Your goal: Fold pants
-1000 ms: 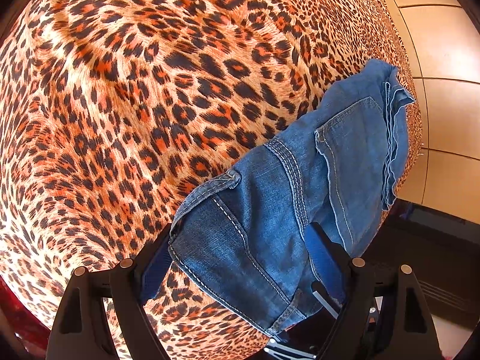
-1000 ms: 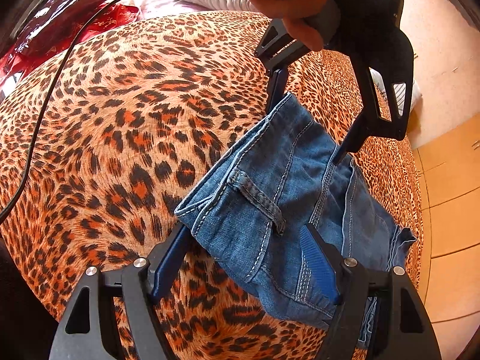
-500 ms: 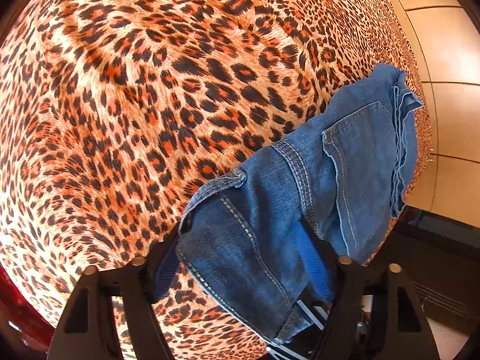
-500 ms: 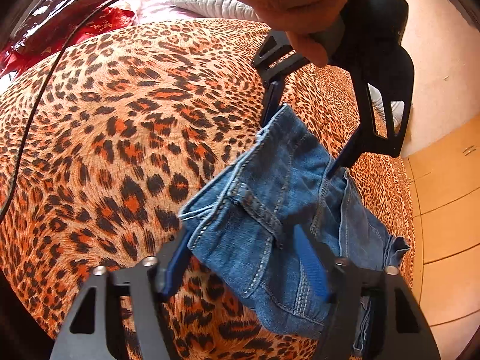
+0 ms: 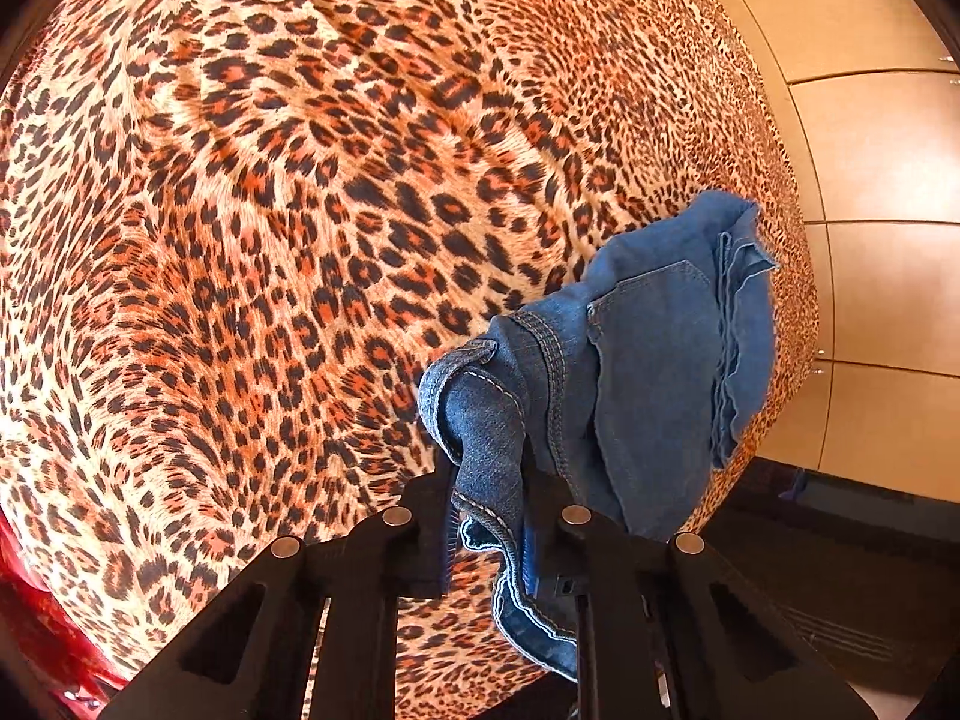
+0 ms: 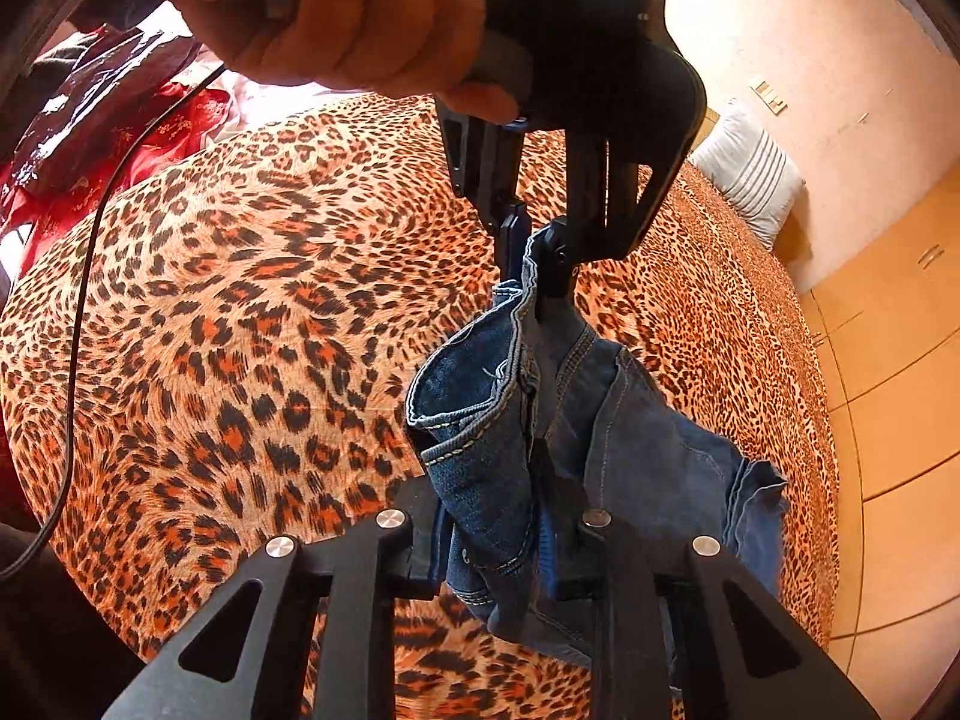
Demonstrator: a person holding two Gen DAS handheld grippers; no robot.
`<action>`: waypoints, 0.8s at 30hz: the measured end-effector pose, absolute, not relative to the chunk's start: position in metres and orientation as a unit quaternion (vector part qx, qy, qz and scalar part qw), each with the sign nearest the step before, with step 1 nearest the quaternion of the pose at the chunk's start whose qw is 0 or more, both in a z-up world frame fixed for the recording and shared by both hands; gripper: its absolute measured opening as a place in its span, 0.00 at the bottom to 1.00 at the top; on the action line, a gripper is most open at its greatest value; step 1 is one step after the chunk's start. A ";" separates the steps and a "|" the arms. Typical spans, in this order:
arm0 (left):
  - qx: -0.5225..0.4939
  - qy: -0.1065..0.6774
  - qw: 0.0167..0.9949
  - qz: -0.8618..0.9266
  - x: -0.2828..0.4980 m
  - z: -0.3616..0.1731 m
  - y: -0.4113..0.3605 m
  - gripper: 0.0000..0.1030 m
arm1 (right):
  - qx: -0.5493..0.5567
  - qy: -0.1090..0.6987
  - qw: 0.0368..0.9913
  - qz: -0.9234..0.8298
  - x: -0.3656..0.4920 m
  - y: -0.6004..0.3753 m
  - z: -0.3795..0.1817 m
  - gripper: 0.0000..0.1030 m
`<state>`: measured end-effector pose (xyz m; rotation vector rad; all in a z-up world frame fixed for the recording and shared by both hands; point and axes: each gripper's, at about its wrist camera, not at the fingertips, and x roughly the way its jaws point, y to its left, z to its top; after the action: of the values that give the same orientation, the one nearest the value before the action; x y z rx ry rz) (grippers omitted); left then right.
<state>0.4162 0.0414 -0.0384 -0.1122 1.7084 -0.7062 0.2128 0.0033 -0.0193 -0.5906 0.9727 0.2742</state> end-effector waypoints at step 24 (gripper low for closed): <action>0.008 0.707 0.629 -0.322 0.415 0.021 -0.275 0.15 | -0.011 0.466 0.883 0.056 0.225 -0.295 0.024 0.19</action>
<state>0.4149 -0.2751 0.0210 0.0179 1.6202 -0.7388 0.2248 -0.2954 0.0240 -0.0236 0.9692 0.1162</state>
